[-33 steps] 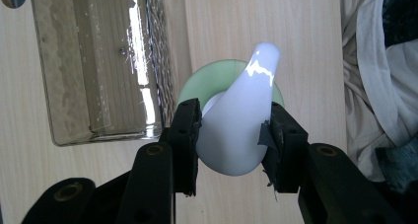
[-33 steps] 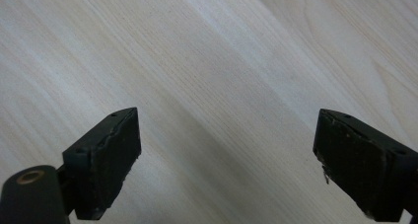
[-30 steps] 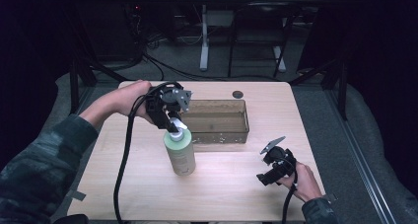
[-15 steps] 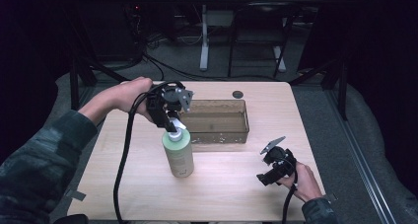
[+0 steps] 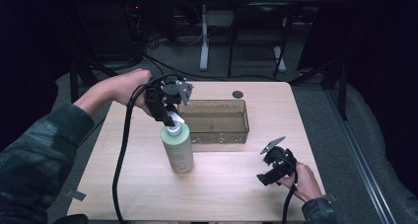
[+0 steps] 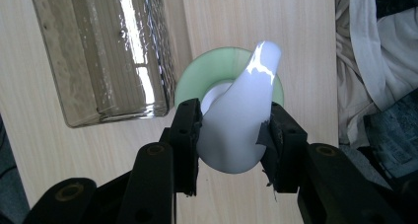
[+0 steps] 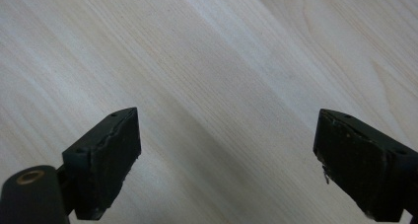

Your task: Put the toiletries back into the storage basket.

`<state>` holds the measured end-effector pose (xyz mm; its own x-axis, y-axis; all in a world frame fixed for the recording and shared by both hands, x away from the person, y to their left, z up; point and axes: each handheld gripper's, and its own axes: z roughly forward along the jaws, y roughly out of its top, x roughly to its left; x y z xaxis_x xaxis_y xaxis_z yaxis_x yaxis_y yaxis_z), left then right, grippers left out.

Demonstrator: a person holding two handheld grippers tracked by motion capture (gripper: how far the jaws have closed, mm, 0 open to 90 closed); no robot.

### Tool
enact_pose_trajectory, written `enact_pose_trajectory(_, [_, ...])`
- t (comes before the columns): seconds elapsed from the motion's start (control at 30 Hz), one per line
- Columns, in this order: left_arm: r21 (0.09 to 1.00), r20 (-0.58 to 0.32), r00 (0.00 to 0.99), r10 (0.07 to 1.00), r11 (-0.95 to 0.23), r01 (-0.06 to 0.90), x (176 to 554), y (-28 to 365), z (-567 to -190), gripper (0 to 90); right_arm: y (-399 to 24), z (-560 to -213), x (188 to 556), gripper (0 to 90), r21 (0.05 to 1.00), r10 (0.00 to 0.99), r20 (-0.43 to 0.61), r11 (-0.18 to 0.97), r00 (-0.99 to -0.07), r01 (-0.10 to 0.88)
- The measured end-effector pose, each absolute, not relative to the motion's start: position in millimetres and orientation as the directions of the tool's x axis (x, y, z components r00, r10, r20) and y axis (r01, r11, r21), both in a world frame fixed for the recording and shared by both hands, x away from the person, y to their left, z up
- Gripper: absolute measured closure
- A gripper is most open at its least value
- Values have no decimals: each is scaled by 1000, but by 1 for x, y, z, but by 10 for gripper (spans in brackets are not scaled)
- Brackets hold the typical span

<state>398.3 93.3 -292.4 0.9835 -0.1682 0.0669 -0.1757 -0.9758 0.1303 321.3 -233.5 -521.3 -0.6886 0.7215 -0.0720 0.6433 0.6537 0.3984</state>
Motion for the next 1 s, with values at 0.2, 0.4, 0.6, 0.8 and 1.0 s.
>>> enact_pose_trajectory(0.2, [136,66,986,-152,-978,-160,400,92,-285,627,-234,-521,321,103,400,720,-67,654,-691,643])
enact_pose_trajectory(0.4, [116,73,985,-158,-979,-165,402,92,-278,627,-234,-521,321,103,400,720,-67,654,-691,642])
enact_pose_trajectory(0.6, [120,69,988,-140,-982,-147,405,92,-269,627,-234,-521,321,103,400,720,-67,653,-691,643])
enact_pose_trajectory(0.8, [93,78,986,-150,-983,-157,408,91,-260,627,-233,-521,321,103,399,720,-67,654,-690,643])
enact_pose_trajectory(1.0, [84,86,985,-151,-984,-159,409,90,-251,627,-234,-522,321,102,397,720,-68,655,-691,643])
